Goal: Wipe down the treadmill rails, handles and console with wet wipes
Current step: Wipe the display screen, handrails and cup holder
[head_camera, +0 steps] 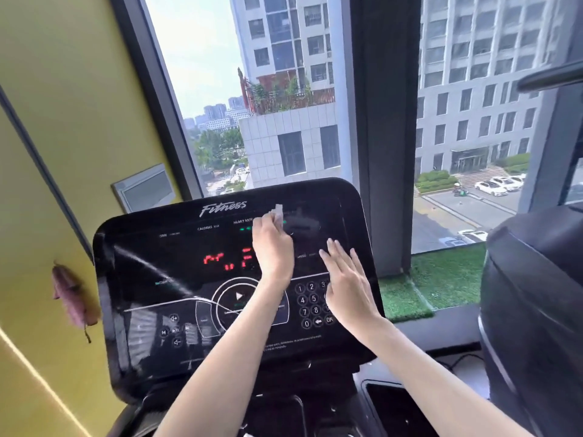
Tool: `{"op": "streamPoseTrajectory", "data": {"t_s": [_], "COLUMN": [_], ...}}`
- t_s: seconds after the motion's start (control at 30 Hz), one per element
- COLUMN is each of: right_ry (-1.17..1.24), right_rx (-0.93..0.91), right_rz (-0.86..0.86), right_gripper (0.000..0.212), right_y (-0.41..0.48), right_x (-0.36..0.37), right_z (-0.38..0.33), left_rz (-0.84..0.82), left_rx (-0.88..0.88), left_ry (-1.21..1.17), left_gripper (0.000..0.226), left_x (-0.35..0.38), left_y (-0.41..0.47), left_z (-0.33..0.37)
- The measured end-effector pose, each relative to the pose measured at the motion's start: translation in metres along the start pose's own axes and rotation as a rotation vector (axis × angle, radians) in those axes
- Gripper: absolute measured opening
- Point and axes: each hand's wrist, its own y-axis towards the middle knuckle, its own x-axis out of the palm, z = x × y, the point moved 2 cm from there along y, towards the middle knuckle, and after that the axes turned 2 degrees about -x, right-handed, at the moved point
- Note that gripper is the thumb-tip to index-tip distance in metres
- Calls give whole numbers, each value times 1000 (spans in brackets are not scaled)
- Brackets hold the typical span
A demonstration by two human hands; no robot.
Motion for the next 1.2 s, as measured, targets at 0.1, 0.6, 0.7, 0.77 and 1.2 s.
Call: {"op": "streamPoseTrajectory", "data": {"t_s": [0.1,0.6,0.7,0.77,1.2], "right_ry": [12,-47,-61,-50,-117], "right_rx": [6,72,74,74,163], "right_rz": [30,170,171,176,202], "right_gripper": [68,49,47,50,50], "right_y": [2,-18,-21,-24,-34], "right_x": [-3,-9,-7,-6,-9], "right_z": [6,14,10,7,5], "left_rz": [-164,-200,-415,-566,-549], "left_rx": [190,505,737,907,906], "left_ry": [45,31,84,153,178], "left_gripper": [15,28,32,14,23], "left_x": [24,3,29,37,35], "left_y": [-8,25,-3,-25,-5], "left_z": [14,14,31,20,12]}}
